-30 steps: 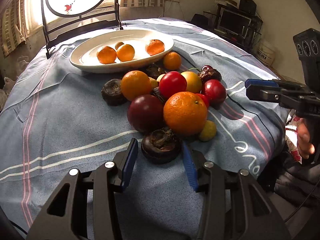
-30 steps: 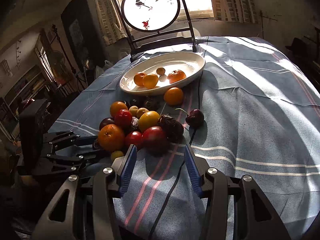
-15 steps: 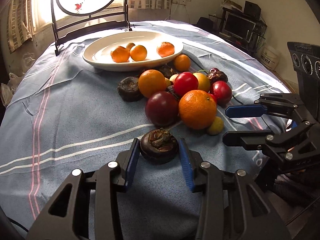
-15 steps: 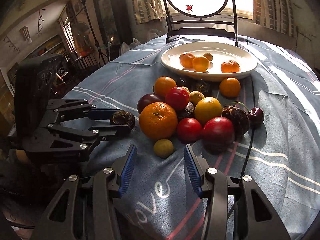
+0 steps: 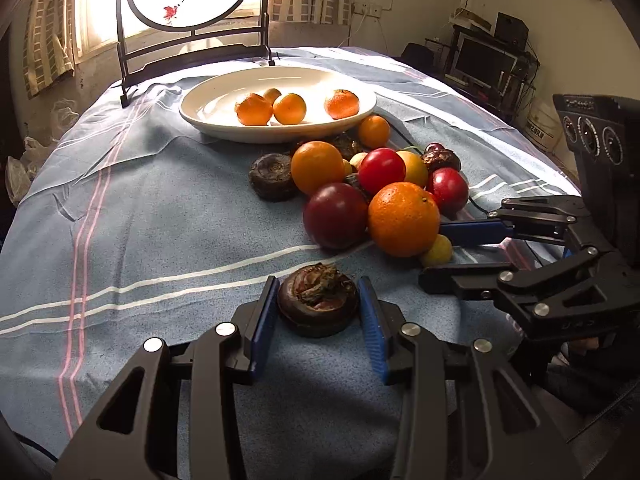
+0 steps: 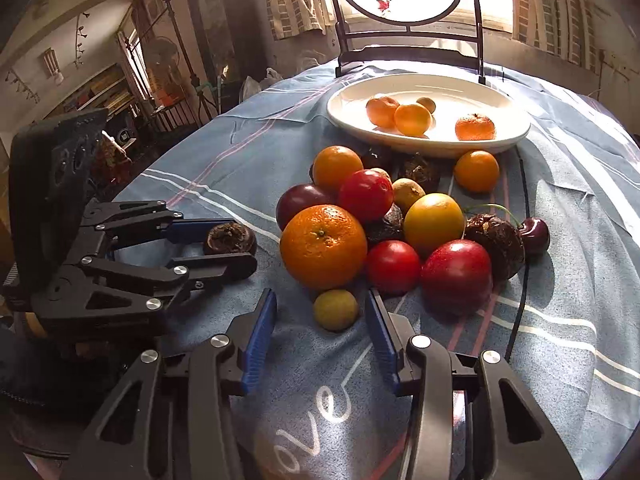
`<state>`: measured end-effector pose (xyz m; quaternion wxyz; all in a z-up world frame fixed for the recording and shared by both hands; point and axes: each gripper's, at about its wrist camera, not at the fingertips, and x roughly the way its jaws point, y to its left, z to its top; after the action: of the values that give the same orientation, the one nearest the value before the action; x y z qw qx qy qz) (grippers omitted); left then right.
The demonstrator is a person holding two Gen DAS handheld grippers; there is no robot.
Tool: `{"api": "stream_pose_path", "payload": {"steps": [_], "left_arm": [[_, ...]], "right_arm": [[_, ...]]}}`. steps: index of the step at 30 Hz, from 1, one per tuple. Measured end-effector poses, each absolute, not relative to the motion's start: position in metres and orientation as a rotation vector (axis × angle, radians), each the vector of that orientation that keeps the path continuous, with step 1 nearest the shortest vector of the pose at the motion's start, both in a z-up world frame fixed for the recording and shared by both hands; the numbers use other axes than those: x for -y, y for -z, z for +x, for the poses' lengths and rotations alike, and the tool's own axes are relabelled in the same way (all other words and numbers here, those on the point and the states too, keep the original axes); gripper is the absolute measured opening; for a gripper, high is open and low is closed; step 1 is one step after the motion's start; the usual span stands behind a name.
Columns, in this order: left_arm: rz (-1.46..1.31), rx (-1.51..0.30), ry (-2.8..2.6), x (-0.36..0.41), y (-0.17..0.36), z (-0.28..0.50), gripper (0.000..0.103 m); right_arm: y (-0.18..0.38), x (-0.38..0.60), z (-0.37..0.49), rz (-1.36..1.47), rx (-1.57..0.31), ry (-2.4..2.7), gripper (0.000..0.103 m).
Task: Organize fruits
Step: 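Carry both fruits to the white plate and release them from both tools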
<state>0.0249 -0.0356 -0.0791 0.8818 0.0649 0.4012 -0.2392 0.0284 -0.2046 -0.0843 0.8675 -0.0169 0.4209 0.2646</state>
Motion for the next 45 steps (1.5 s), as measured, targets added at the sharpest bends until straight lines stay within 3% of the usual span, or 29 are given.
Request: {"api": "stream_pose_path", "payload": {"steps": [3,4,14,33,39,45], "left_arm": [[0.126,-0.824,0.490,0.031,0.074,0.023,0.038],[0.123,-0.820,0.489,0.030,0.072,0.022,0.038],[0.097,-0.790,0.486,0.026,0.063,0.025,0.038],[0.121,-0.833,0.455,0.029,0.090,0.031,0.038],[0.091,-0.768,0.460,0.023,0.060,0.034,0.038],[0.085,-0.704,0.460,0.033,0.017,0.083,0.039]], "right_arm": [[0.083,0.205,0.025,-0.044,-0.866,-0.542,0.032],[0.081,0.207,0.024,-0.047,-0.856,-0.535,0.025],[0.063,0.240,0.008,-0.010,-0.795,-0.527,0.024],[0.078,0.244,0.014,-0.034,-0.810,-0.453,0.024],[0.044,0.260,0.021,0.002,-0.737,-0.459,0.024],[0.003,0.273,0.084,0.066,-0.713,-0.456,0.024]]}}
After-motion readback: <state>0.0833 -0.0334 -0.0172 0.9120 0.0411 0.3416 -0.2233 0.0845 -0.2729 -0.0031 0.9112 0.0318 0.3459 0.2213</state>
